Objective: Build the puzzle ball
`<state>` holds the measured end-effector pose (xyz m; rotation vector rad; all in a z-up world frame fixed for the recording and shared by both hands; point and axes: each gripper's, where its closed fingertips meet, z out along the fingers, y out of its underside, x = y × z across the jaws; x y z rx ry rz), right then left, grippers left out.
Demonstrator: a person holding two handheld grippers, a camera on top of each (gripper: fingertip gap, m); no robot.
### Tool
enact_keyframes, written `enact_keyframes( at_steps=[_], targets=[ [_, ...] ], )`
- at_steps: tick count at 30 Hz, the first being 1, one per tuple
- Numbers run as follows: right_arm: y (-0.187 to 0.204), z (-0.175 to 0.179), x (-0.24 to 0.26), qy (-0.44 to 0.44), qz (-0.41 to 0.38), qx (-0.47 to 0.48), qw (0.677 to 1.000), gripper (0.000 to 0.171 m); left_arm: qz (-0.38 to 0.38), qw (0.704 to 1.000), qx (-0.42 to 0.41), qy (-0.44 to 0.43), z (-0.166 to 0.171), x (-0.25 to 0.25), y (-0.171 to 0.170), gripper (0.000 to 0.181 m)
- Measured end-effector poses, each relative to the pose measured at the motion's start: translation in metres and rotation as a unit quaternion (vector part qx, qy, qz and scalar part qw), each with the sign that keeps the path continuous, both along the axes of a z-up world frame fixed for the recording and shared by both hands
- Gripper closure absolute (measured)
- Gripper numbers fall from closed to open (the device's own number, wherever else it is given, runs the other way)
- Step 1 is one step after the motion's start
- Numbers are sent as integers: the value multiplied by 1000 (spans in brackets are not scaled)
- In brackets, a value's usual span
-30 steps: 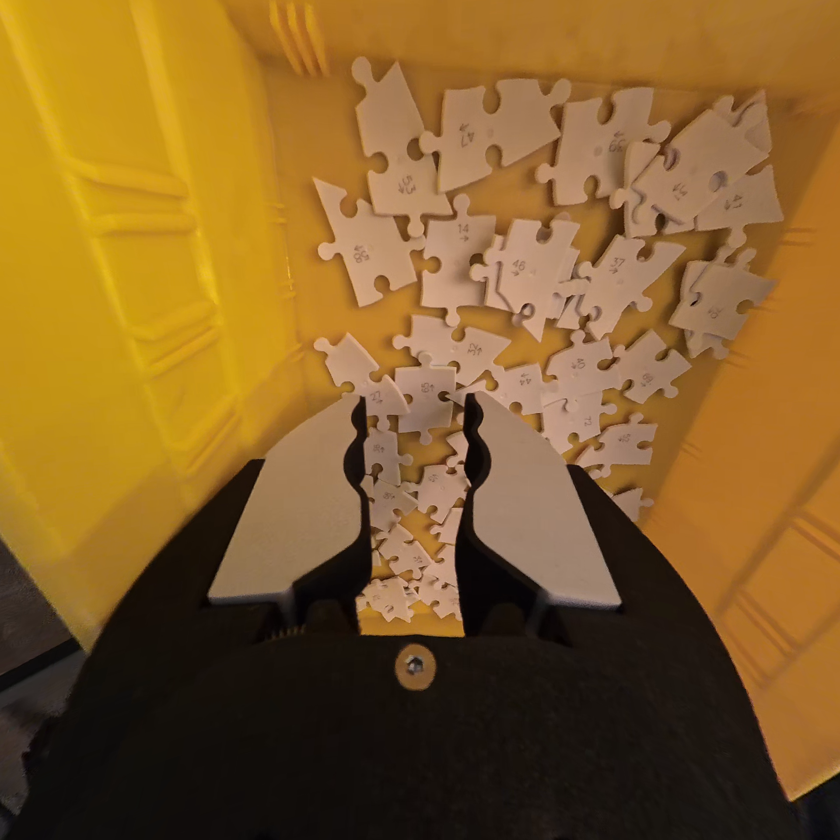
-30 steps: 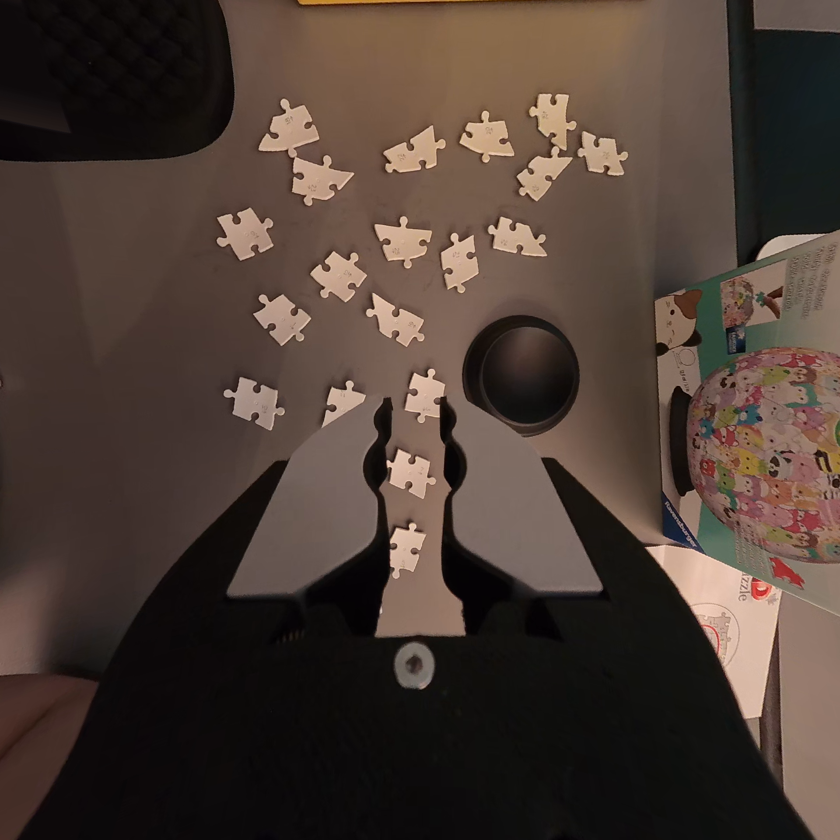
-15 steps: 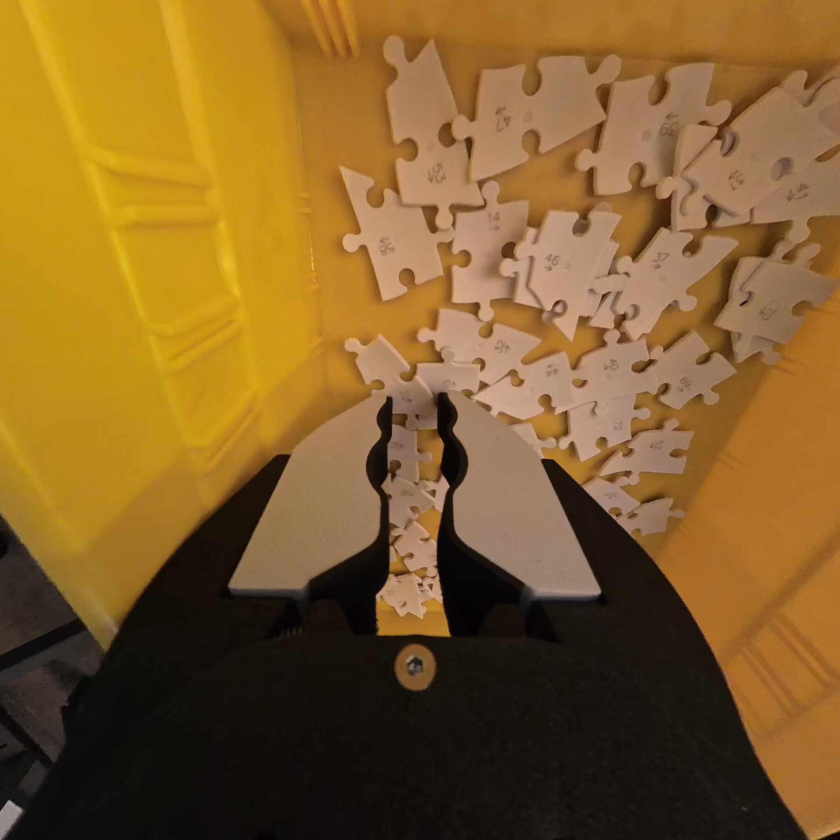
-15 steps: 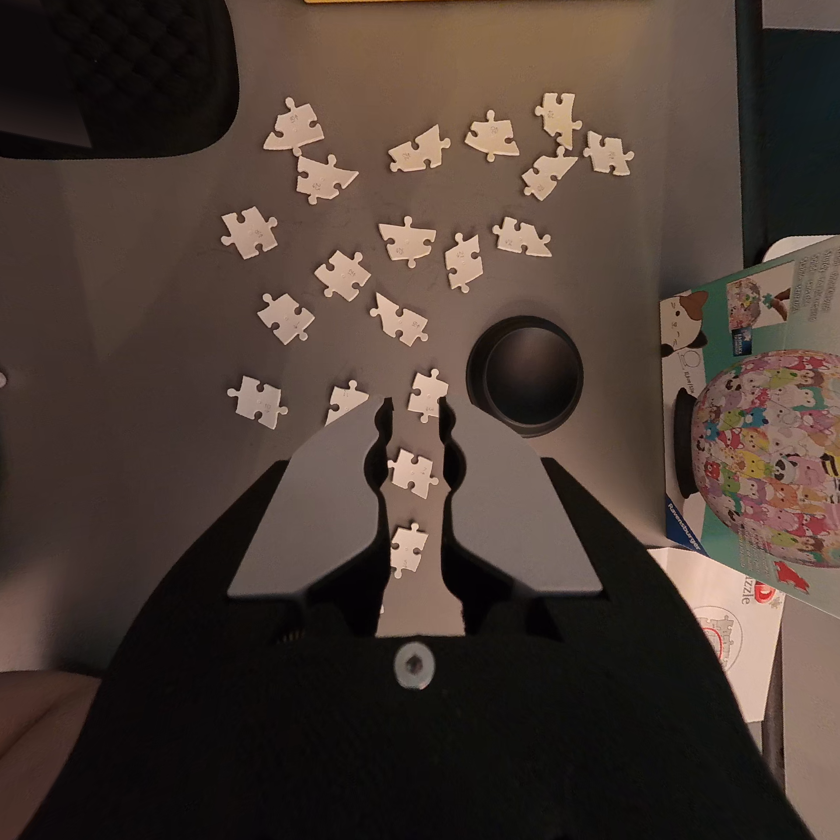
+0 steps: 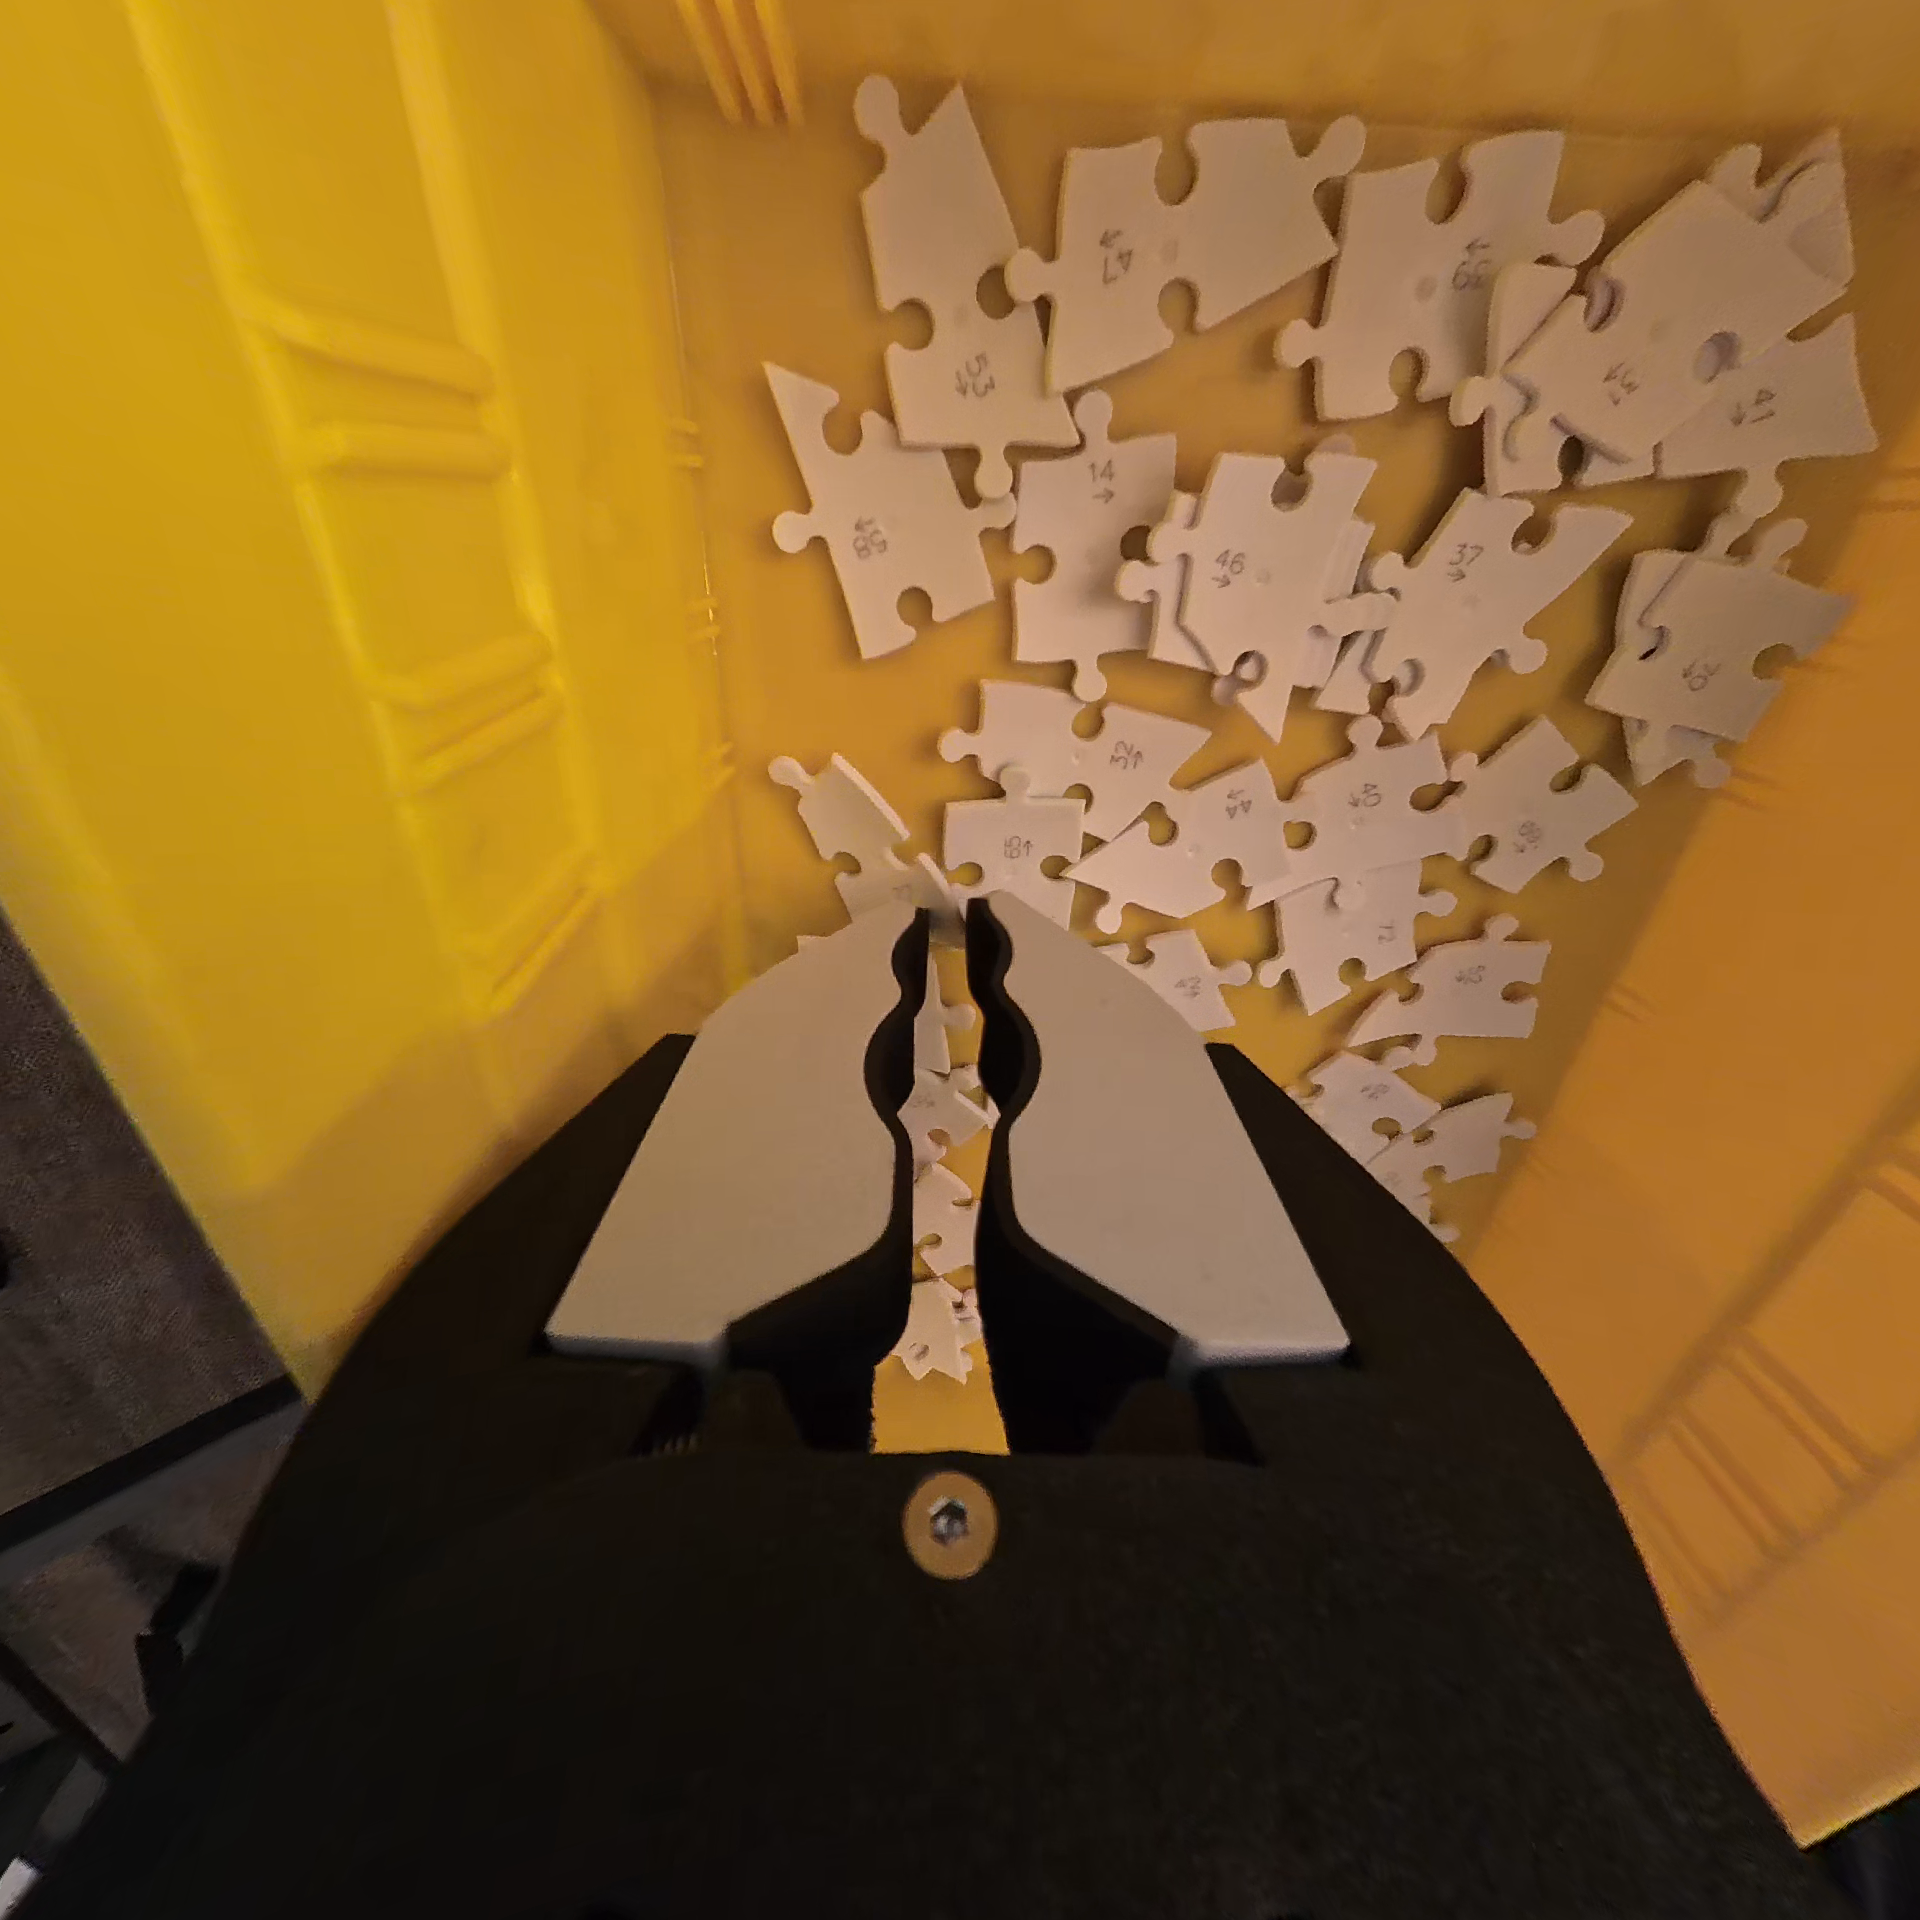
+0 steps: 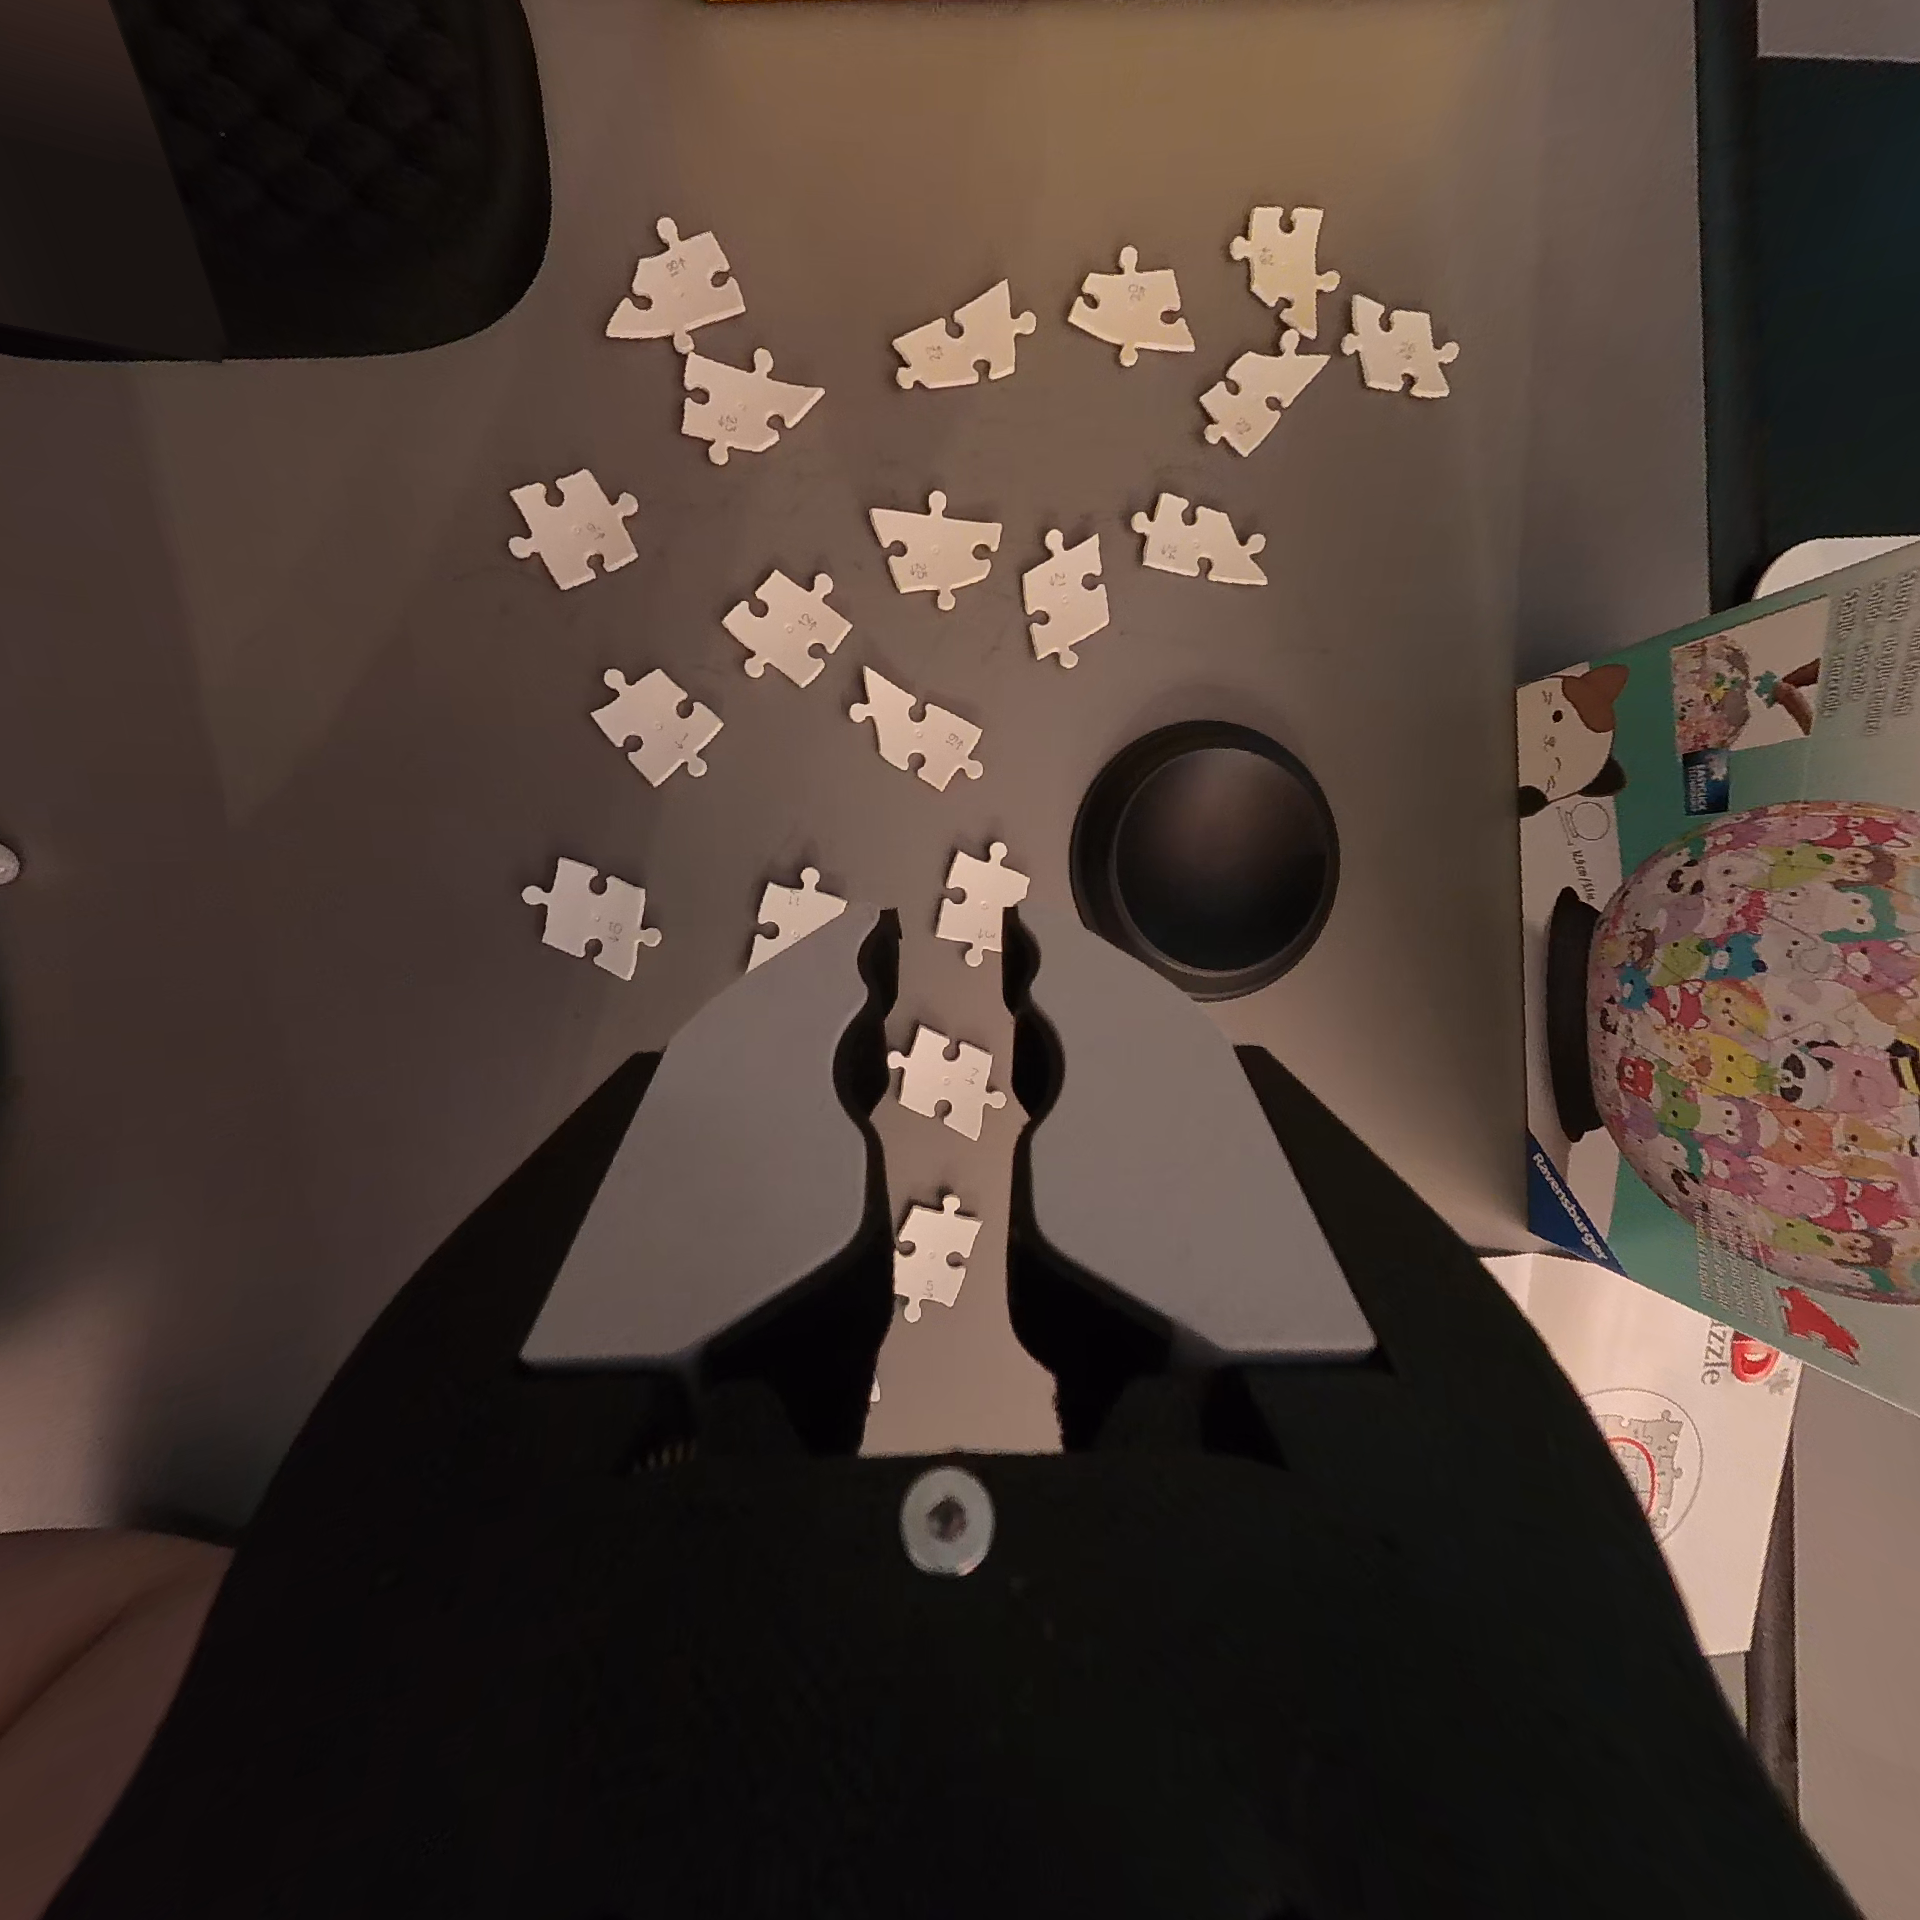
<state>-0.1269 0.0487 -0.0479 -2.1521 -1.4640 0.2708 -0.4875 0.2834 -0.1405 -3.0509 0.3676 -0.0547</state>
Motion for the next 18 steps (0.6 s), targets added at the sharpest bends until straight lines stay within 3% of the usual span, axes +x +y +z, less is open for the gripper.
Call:
enact_keyframes(
  at_steps=[14, 18],
  targets=[
    [-2, 0, -1, -1, 1, 0, 1000, 151, -8, 1000, 29, 10, 22, -3, -4, 179],
    [-2, 1, -2, 0, 2, 1, 1000, 151, -21, 997, 70, -6, 49, 8, -8, 179]
  ],
)
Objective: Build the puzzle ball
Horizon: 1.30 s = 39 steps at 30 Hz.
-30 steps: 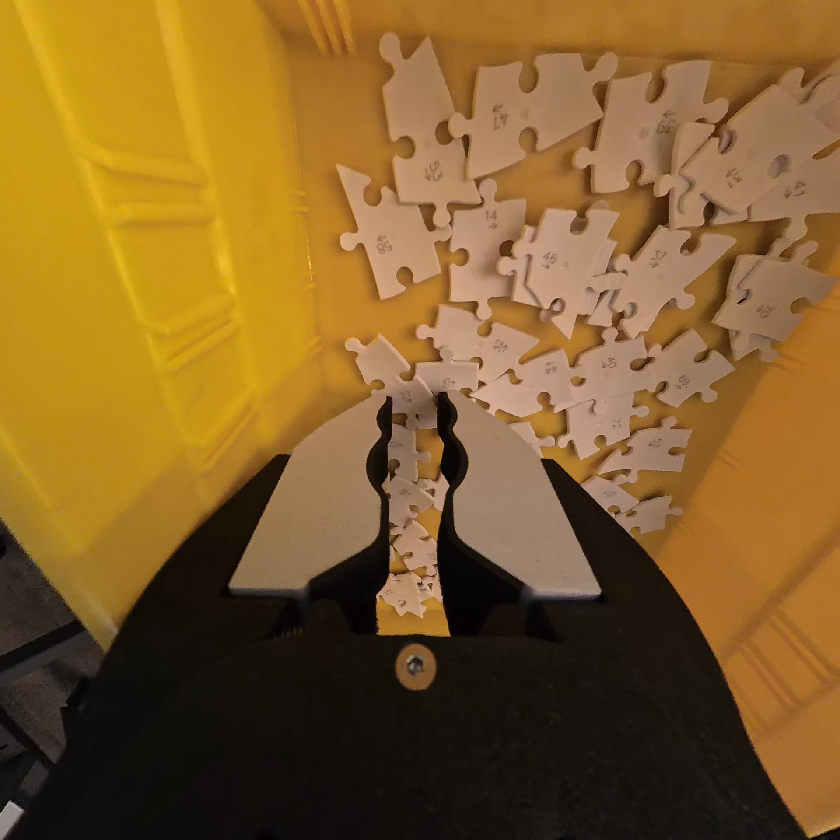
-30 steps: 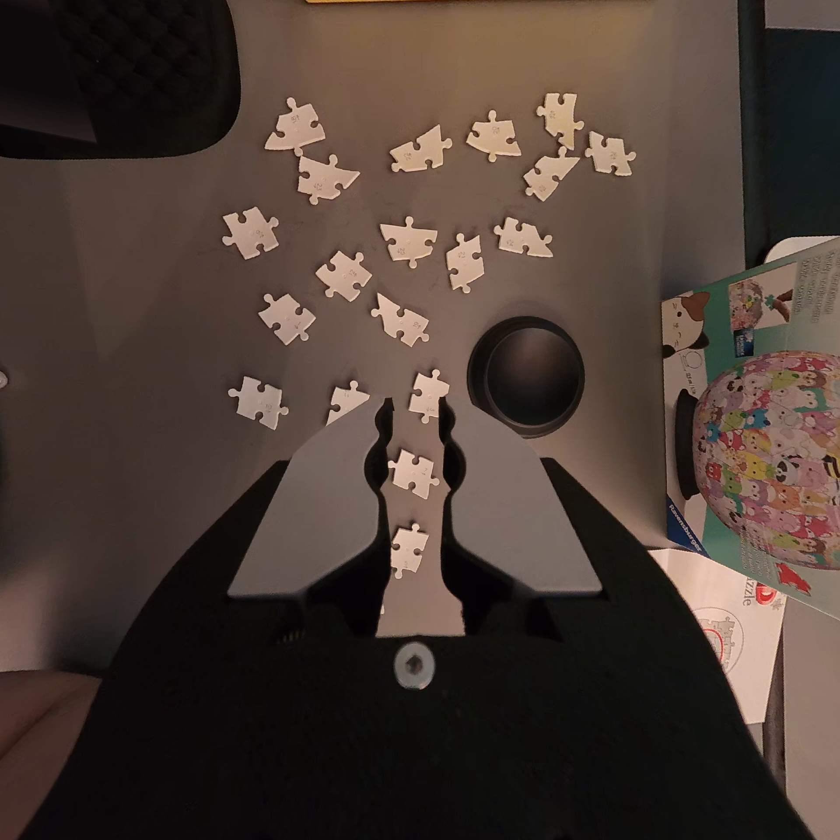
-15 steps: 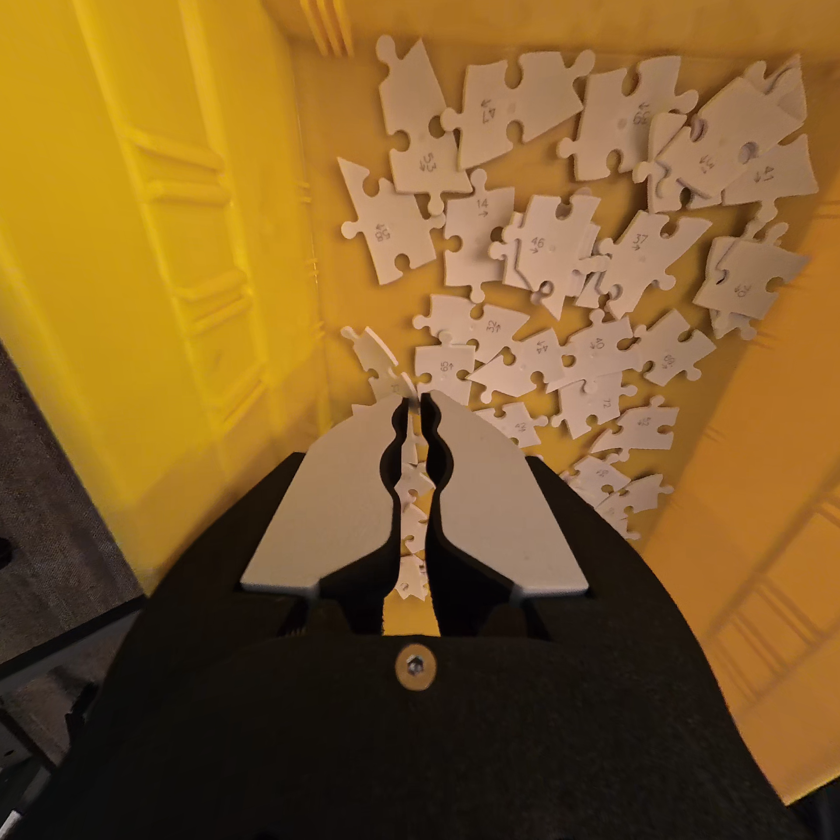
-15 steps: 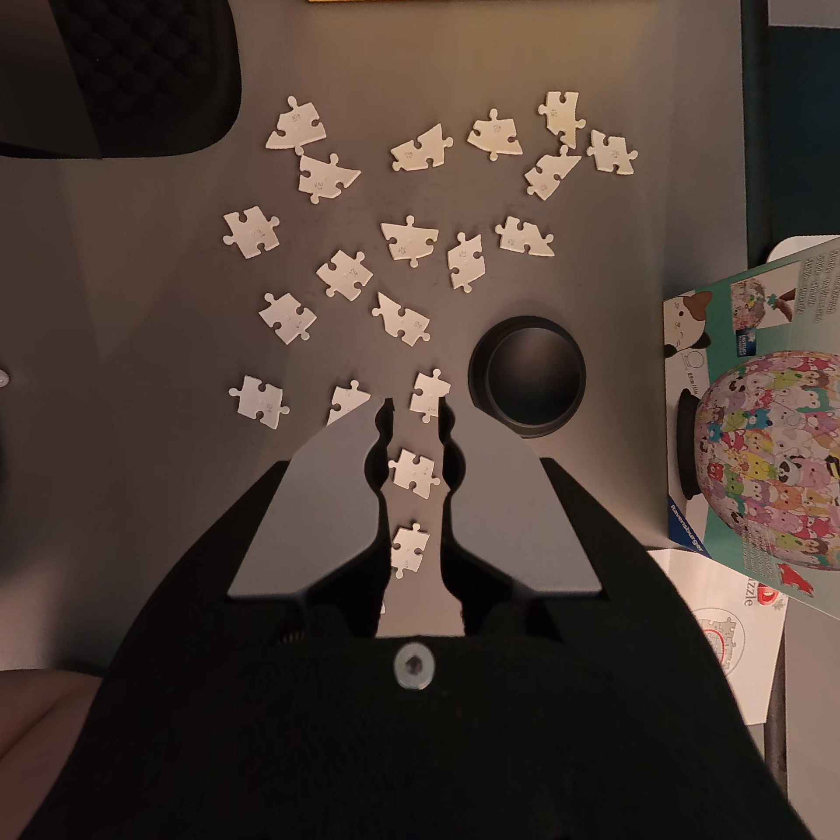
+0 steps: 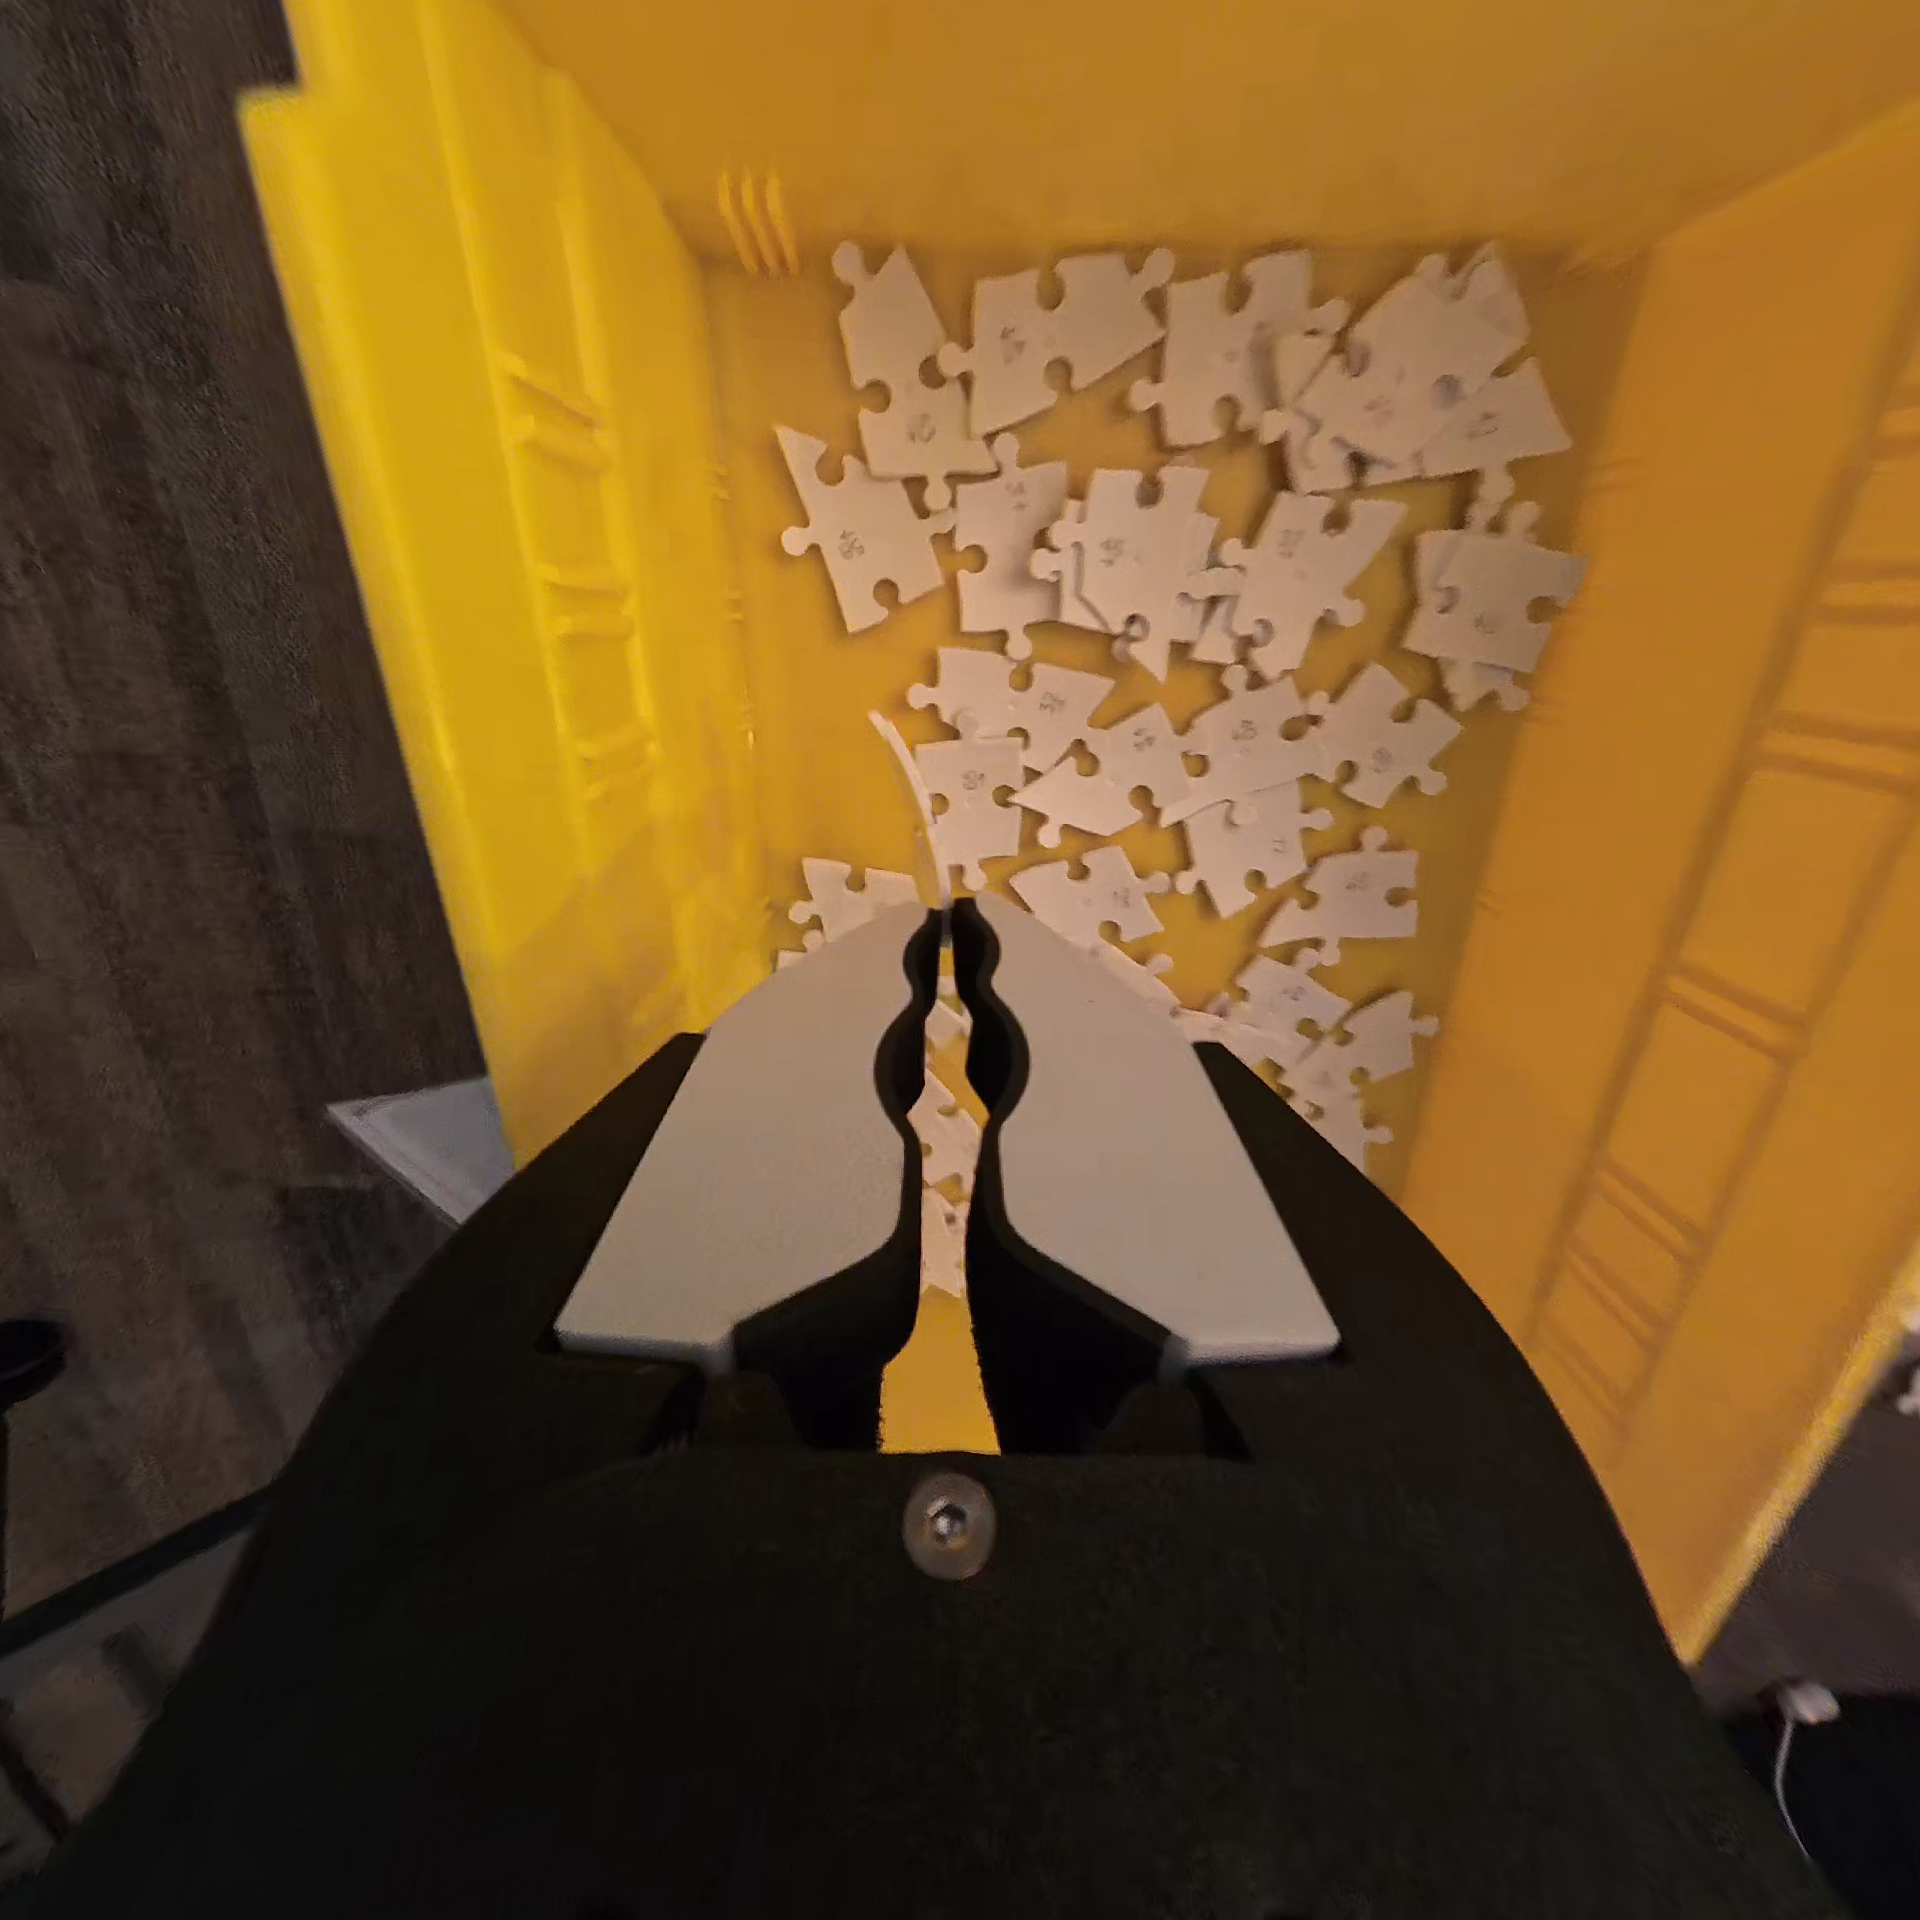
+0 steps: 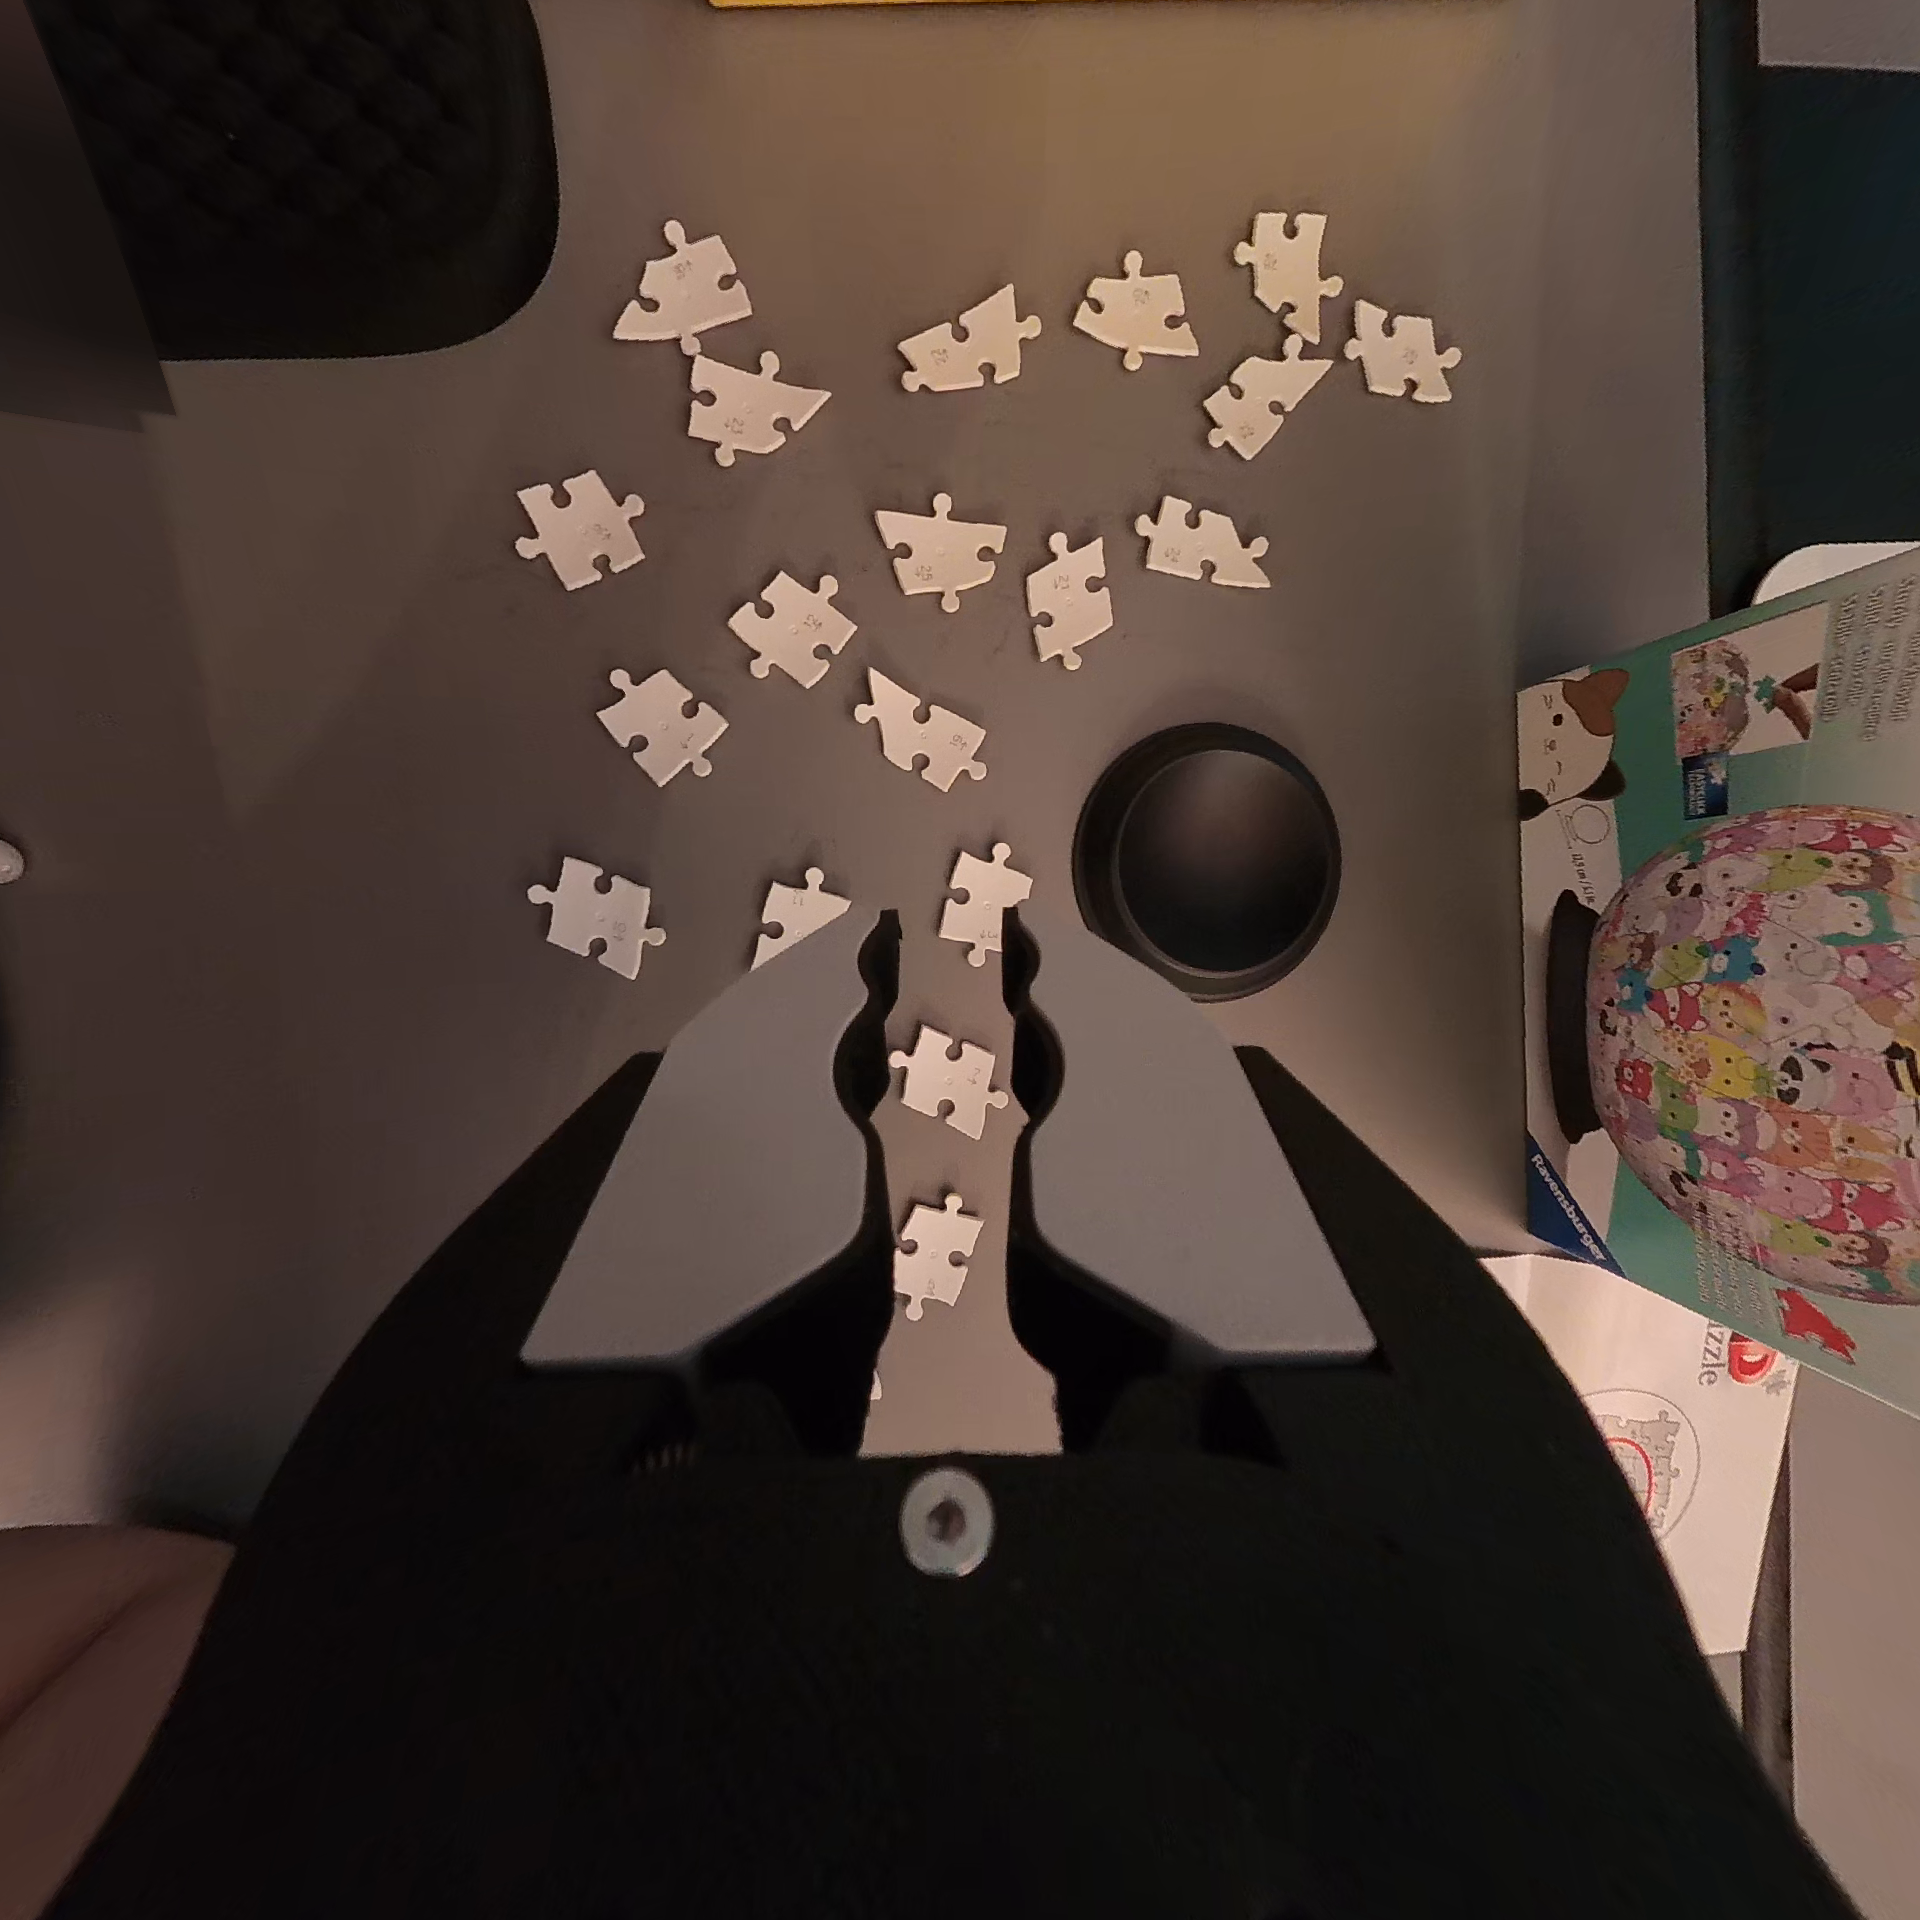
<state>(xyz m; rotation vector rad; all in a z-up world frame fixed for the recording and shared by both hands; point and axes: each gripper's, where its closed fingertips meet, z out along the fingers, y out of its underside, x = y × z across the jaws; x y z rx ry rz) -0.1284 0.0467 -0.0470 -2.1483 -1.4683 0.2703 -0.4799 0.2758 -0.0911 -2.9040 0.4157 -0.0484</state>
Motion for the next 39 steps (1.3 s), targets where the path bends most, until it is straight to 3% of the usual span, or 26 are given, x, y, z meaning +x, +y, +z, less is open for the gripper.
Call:
enact_keyframes(
  at_steps=[6, 9, 13, 18, 25, 30, 39],
  targets=[
    [-3, 3, 1, -3, 2, 6, 1000, 151, -114, 980, 129, -100, 81, 76, -32, 179],
    [-6, 10, -1, 4, 8, 12, 1000, 151, -186, 961, 164, -120, 98, 125, -55, 179],
    [-11, 18, 2, 0, 13, 25, 1000, 151, -262, 949, 124, -122, 80, 196, -68, 179],
    [-19, 31, 5, 21, 21, 41, 999, 151, -330, 936, 123, -17, 38, 255, -54, 179],
    [-32, 54, 15, 48, 27, 70, 996, 151, -351, 919, 151, 98, -12, 279, -46, 179],
    [-24, 53, 28, 44, 2, 73, 996, 151, -376, 894, 173, 173, -34, 288, -49, 179],
    [-20, 59, 39, 51, -15, 88, 995, 151, -382, 896, 158, 164, -50, 302, -53, 179]
  ],
)
